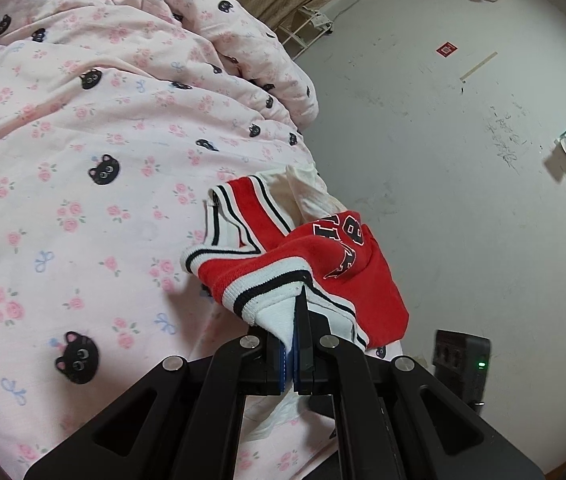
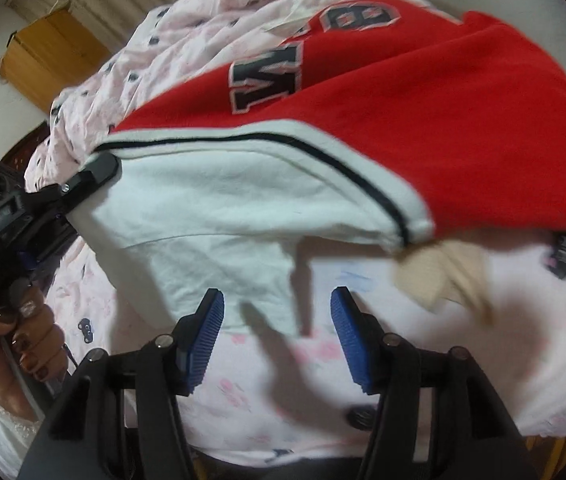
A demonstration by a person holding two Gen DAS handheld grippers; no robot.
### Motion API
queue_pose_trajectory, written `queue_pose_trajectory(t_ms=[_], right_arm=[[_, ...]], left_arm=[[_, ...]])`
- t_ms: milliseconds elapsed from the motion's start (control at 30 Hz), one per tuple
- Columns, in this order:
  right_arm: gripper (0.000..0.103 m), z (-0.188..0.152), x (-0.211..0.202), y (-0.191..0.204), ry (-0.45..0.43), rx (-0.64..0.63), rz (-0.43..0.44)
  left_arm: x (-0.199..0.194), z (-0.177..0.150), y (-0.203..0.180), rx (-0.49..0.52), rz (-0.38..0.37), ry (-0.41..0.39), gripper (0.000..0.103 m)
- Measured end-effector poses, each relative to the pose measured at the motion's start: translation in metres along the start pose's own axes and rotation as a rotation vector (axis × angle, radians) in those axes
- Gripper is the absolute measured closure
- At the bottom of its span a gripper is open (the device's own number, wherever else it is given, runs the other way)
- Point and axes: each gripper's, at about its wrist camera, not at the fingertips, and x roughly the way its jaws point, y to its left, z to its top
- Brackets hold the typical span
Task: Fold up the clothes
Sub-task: 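Lift the jersey with both grippers and pull it up off the bed, then shake the hanging jersey out between both grippers, holding its shoulder edges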
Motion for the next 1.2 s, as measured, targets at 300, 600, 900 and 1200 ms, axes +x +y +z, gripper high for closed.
queue_pose_trajectory(t_ms=[300, 600, 900, 1200], right_arm=[[0.098, -0.005, 0.021, 0.055, 0.042, -0.102, 0.075], [0.098, -0.011, 0.012, 0.162, 0.040, -0.328, 0.248], [0.098, -0.001, 0.054, 0.290, 0.068, -0.496, 0.420], [0.097, 0.005, 0.117, 0.384, 0.028, -0.529, 0.533]], left_arm=[[-0.025, 0.007, 0.025, -0.014, 0.043, -0.025, 0.102], [-0.083, 0.045, 0.053, 0.102, 0.188, -0.029, 0.102], [-0.141, 0.099, 0.101, 0.270, 0.399, 0.073, 0.101], [-0.182, 0.145, 0.173, 0.314, 0.537, 0.157, 0.101]])
